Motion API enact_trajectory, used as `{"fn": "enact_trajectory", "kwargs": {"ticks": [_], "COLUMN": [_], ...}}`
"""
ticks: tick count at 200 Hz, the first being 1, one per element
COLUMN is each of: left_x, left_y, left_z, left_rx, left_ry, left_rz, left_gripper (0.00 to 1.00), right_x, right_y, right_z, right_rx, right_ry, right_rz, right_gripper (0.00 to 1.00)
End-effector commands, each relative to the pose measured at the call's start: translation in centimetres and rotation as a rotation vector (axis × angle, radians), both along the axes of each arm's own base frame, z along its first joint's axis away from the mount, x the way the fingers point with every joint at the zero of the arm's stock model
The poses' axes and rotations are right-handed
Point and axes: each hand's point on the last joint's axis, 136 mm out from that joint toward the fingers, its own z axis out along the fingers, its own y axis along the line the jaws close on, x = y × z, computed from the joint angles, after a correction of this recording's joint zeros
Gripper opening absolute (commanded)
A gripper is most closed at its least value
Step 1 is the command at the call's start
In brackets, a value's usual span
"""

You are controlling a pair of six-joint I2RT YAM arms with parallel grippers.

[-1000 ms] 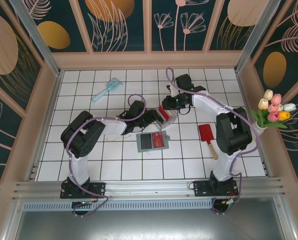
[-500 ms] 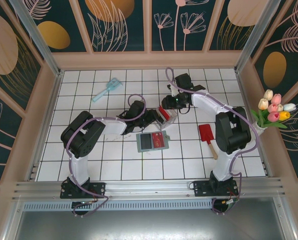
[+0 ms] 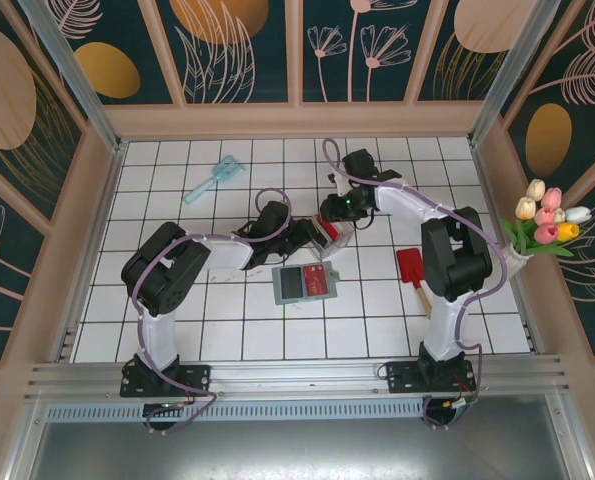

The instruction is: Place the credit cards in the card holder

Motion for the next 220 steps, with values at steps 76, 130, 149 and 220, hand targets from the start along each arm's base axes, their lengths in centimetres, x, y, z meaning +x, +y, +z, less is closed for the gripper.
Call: {"fn": "enact_trajectory", "kwargs": {"ticks": [76, 130, 149, 220], "left_x": [0.0, 0.0, 0.0, 0.0], "left_y": [-0.3, -0.3, -0.3, -0.3], "left_z": [-0.4, -0.7, -0.6, -0.7], "left_rx": [-0.001, 0.004, 0.003, 0.006], "left_ry": [0.01, 0.015, 0.014, 0.017], "left_rz": [-0.02, -0.025, -0.023, -0.024], "left_gripper": [0.47, 0.47, 0.47, 0.47], "right_x": [-1.3, -1.2, -1.1, -1.1], "right_y": [0.7, 0.6, 0.5, 0.1], "right_z": [2.9, 3.1, 3.4, 4.6], "right_rx": [0.051, 0.052, 0.055, 0.075], "right_ry": [-0.011, -0.013, -0.021, -0.039], "right_rz": [0.034, 0.027, 0.023, 0.016], "right_gripper": [0.35, 0.27, 0.23, 0.13]}}
